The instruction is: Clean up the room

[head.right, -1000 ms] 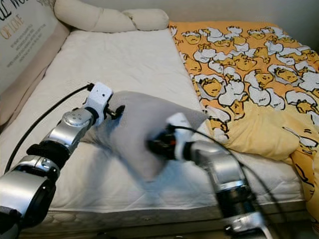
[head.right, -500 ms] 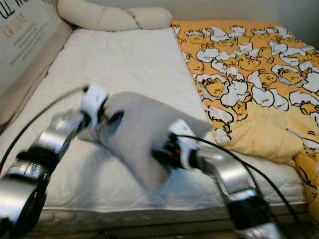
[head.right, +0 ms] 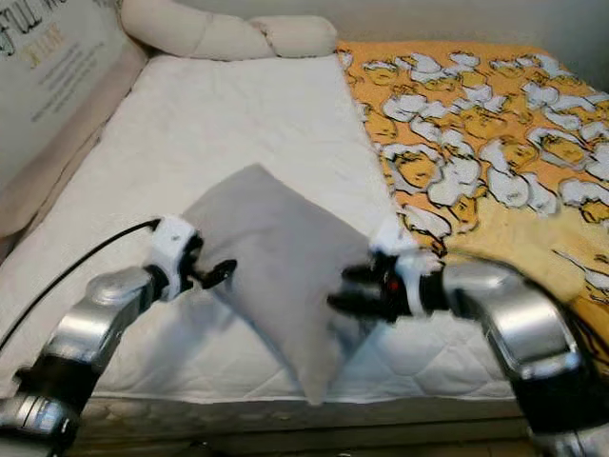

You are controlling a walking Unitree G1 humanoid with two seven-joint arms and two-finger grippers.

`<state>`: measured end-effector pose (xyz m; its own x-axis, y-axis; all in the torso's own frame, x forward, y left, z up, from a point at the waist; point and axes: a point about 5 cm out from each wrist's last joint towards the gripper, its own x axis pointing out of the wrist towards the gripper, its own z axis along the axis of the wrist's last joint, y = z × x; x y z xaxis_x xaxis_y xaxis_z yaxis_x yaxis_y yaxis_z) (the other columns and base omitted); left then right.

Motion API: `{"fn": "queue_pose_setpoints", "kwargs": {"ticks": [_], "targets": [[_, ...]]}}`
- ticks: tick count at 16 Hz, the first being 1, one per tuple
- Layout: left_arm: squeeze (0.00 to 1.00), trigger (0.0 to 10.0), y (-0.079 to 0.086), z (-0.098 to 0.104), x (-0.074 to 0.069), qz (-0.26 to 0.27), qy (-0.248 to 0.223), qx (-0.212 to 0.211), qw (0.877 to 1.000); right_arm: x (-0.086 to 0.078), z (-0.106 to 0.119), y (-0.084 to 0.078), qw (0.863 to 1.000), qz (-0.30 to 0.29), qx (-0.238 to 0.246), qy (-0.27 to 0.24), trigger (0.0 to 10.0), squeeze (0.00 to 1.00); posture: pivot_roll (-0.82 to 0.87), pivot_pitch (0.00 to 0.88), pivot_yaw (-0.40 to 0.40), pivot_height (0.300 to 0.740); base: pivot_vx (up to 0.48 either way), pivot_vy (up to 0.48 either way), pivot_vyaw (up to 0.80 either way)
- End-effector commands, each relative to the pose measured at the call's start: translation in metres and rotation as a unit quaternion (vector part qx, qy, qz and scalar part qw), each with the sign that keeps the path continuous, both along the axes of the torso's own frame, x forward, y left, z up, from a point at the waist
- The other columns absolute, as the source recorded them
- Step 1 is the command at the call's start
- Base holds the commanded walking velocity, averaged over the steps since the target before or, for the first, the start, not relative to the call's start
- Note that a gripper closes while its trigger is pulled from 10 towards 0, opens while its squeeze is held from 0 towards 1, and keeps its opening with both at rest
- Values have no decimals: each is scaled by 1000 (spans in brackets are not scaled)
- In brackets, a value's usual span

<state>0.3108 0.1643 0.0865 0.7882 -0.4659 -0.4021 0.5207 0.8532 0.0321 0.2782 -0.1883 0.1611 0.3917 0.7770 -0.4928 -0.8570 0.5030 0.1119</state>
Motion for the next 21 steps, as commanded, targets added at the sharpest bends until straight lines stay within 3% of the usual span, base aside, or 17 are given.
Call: {"fn": "queue_pose_setpoints", "kwargs": {"ticks": [1,3,5,6,7,8,10,13,14,15,17,18,19,21], "targets": [[1000,10000,2,4,-2,12,-5,-10,1000,10,16,-11,999,-33,11,-34,10000,1000,-93,0,5,740,0,0,0],[1000,10000,6,9,-6,29,-16,-15,999,26,21,-19,994,-86,11,-67,10000,1000,-95,0,10,740,0,0,0],[1000,10000,3,10,-10,45,1,-41,998,54,15,-23,977,-193,68,-62,10000,1000,-92,0,18,740,0,0,0],[1000,10000,1,11,-11,42,12,-42,998,56,12,-23,976,-199,68,-59,10000,1000,-92,0,18,740,0,0,0],[1000,10000,-7,6,-15,18,64,-64,996,66,1,-27,963,-250,83,-49,10000,1000,-95,0,19,740,0,0,0],[1000,10000,-10,4,-16,12,80,-73,994,70,-4,-28,957,-271,90,-44,10000,1000,-95,0,19,740,0,0,0],[1000,10000,-18,-18,-12,35,160,-85,983,78,-31,-28,950,-306,40,-55,10000,1000,-90,0,14,740,0,0,0],[1000,10000,-40,-30,-5,29,202,-104,973,80,-53,-26,936,-347,4,-61,10000,1000,-84,0,4,740,0,0,0],[1000,10000,-45,-31,-2,31,203,-101,974,78,-61,-23,940,-338,-8,-47,10000,769,-86,0,5,740,0,0,0],[1000,10000,-51,-33,3,34,207,-97,973,74,-73,-16,948,-316,-22,-24,10000,0,-89,0,6,740,0,0,0],[1000,10000,-58,-33,10,44,196,-102,974,66,-84,0,964,-265,-12,0,10000,0,-88,0,11,740,0,0,0],[1000,10000,-58,-27,19,61,165,-112,978,59,-87,13,974,-225,12,16,10000,0,-95,0,15,740,0,0,0],[1000,10000,-54,-17,28,77,138,-123,980,51,-89,24,979,-197,38,38,10000,0,-97,0,19,740,0,0,0],[1000,10000,-49,-9,35,84,122,-126,981,46,-90,30,979,-187,54,59,10000,0,-100,0,22,740,0,0,0]]}}
